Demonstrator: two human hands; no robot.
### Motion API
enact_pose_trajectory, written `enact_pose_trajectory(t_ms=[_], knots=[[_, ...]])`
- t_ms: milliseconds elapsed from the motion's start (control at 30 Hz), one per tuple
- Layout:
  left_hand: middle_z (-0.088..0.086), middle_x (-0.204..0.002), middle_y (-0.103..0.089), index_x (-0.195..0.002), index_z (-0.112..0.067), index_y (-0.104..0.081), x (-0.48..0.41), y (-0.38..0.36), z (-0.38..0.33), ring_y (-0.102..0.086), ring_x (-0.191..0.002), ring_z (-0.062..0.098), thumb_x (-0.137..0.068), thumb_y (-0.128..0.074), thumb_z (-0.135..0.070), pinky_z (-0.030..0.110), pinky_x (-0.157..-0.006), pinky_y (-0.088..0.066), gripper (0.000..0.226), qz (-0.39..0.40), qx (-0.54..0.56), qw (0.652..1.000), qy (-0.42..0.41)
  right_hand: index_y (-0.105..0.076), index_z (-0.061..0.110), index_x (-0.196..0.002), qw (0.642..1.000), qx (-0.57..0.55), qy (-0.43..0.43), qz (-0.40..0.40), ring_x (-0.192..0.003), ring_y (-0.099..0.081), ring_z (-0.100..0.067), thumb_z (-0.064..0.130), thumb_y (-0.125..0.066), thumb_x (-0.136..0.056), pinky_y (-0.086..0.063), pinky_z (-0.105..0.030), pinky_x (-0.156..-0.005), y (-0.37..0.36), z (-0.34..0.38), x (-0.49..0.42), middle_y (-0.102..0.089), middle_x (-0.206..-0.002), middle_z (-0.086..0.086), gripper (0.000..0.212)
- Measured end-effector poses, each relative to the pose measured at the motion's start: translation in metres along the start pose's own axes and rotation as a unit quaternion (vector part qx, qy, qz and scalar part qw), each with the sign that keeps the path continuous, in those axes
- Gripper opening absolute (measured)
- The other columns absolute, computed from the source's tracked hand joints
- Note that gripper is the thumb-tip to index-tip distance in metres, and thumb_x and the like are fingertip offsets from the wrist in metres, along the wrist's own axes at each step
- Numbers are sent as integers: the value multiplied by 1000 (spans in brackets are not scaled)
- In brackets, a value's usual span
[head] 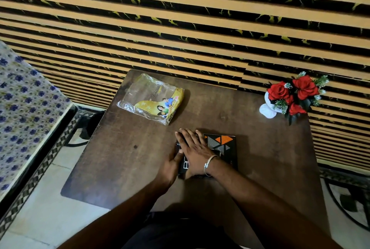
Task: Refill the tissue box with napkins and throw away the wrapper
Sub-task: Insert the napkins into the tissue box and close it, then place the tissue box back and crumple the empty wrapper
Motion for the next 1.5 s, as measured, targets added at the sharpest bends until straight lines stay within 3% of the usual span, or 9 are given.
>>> enact_pose_trajectory(t_ms=[200,333,500,667,833,900,1100,1267,1500], knots=[[-3,-162,-24,-155,-34,-9,3,-6,-3,-37,-142,21,-101,-43,-41,47,-113,-38,64,35,-83,996,-1,13,21,-153,1000,-16,-1,-2,-151,10,-29,71,-69,-51,6,-53,-121,1,-1,-2,10,-163,-12,140],[1,-157,-36,-156,-33,-11,1,-7,-1,-54,-129,27,-103,-38,-39,44,-102,-50,60,24,-120,992,4,8,19,-154,1000,-15,1,-7,-151,9,-29,69,-68,-50,5,-53,-120,2,-1,-1,8,-163,-13,138],[0,-157,-35,-156,-21,-18,3,-6,-8,-45,-137,20,-104,-41,-26,28,-104,-42,56,20,-114,993,-3,7,19,-154,1000,-10,4,-13,-151,10,-29,70,-68,-51,5,-54,-120,1,-1,-2,7,-163,-13,138],[4,-156,-37,-154,-18,-24,1,-3,-8,-44,-138,20,-103,-44,-29,35,-112,-39,57,25,-126,992,-12,9,20,-154,1000,-15,19,-11,-150,18,-26,73,-68,-53,13,-52,-120,0,-2,-1,17,-162,-11,138],[2,-157,-32,-157,-23,-11,0,0,-12,-40,-135,13,-104,-36,-40,15,-100,-30,61,21,-153,988,-20,4,20,-156,998,-23,-14,-56,-149,24,-20,83,-41,-77,6,-58,-120,11,-33,20,22,-162,-4,110],[4,-157,-33,-155,-35,-3,-2,2,-16,-50,-129,17,-100,-37,-51,26,-107,-37,66,17,-116,993,-14,4,22,-156,988,-64,-98,-100,-149,24,-18,83,-24,-83,8,-58,-119,13,-57,36,22,-162,-2,98],[0,-162,-21,-157,-29,0,-8,-10,-17,-40,-139,20,-100,-36,-52,38,-116,-33,71,5,-92,996,-2,-10,14,-155,841,-268,-423,-204,-152,11,-27,67,-32,-92,4,-48,-122,-13,-107,82,4,-164,-12,86],[9,-157,-36,-155,-35,-8,-20,-19,-2,-54,-129,25,-91,-41,-62,50,-108,-44,77,14,-63,998,4,-34,8,-147,645,-569,-475,-189,-139,-39,-33,49,-48,-96,-28,-40,-112,-39,-89,86,-40,-152,-16,67],[4,-130,-61,-150,-30,-28,-38,-17,-45,-69,-102,22,-104,-40,-32,43,-86,-59,47,9,-30,999,-29,-34,13,-148,594,-615,-471,-217,-140,-38,-33,53,-50,-94,-28,-49,-116,-26,-106,61,-39,-153,-13,70]])
Point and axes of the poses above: each hand's wrist, its own x-axis away from the middle knuckle, its own y-axis out of the back of the hand, z = x × y, the point moved 4 cm from there along -x, towards the middle knuckle
